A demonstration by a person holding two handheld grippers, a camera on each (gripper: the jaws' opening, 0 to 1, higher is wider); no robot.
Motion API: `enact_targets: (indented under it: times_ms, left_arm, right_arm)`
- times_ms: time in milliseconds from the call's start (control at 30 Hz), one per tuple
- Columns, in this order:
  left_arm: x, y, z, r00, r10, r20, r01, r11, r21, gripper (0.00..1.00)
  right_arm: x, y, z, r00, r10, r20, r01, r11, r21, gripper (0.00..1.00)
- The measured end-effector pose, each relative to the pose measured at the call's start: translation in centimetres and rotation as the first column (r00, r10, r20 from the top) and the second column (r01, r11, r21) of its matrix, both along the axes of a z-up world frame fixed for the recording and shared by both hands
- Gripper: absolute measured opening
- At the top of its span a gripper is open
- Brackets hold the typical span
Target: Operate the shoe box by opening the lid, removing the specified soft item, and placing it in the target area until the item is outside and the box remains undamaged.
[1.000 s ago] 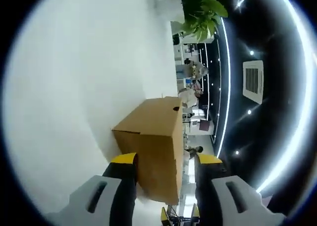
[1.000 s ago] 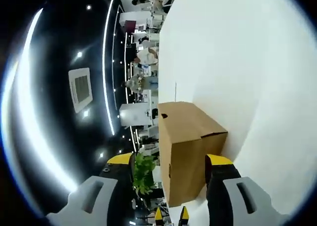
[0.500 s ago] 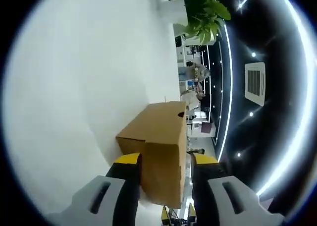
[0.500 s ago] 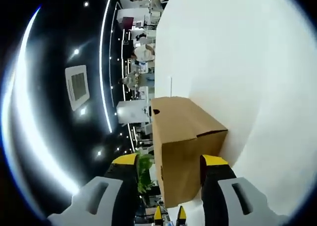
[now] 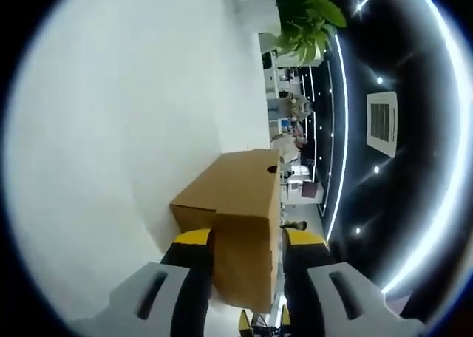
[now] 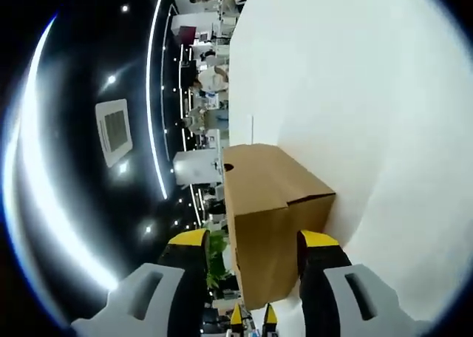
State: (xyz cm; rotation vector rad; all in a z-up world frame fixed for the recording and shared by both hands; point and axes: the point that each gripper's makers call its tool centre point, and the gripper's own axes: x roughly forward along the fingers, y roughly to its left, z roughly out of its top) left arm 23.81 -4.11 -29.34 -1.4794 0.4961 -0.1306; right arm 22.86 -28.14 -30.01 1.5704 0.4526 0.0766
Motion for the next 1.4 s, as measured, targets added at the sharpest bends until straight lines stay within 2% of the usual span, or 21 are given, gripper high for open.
enact_targets:
  times_ms: [133, 200, 267, 300, 467, 600, 767, 1400]
  left_arm:
    - [0.0, 0.4, -0.7, 1.0, -0.017, -0.018, 0.018, 1.0, 0.001, 0.32]
    - [0.1, 0.9, -1.1, 1.0, -0.013, -0.024, 0.013, 1.0, 0.007, 0.34]
    - [0.2, 1.0, -1.0, 1.0, -0.016, -0.023, 0.016, 1.0, 0.004, 0.34]
    - [0.3, 1.0, -1.1, 0.999, -0.018, -0.026, 0.018, 1.0, 0.005, 0.34]
    - [0.3, 1.1, -1.3, 0.999, -0.029, -0.036, 0.029, 1.0, -0.007, 0.32]
    - [0.4, 1.2, -1.2, 0.998, -0.043, -0.047, 0.042, 0.999, -0.034, 0.29]
    - [0.5, 1.1, -1.0, 0.997, -0.044, -0.063, 0.042, 0.998, -0.041, 0.28]
    - [0.6, 1.1, -0.2, 0.992, -0.096, -0.087, 0.094, 0.995, -0.027, 0.28]
  right_arm:
    - [0.8, -0.2, 0.0, 1.0, -0.019, -0.001, 0.019, 1.0, 0.009, 0.49]
    - [0.6, 0.0, -0.6, 1.0, 0.003, -0.026, -0.004, 0.999, -0.033, 0.44]
    - [0.5, 0.0, -0.8, 1.0, 0.004, -0.03, -0.005, 0.999, -0.034, 0.38]
    - [0.4, -0.1, -1.1, 0.999, 0.0, -0.052, -0.002, 1.0, -0.03, 0.37]
    - [0.5, -0.1, -1.0, 0.998, 0.002, -0.056, -0.004, 1.0, -0.028, 0.35]
    - [0.3, 0.1, -0.6, 0.999, 0.02, -0.035, -0.02, 1.0, -0.022, 0.27]
    - [0.3, 0.2, -0.4, 0.999, -0.008, -0.037, 0.007, 1.0, -0.019, 0.27]
    - [0.5, 0.0, 0.1, 0.998, -0.024, -0.06, 0.022, 0.999, -0.033, 0.26]
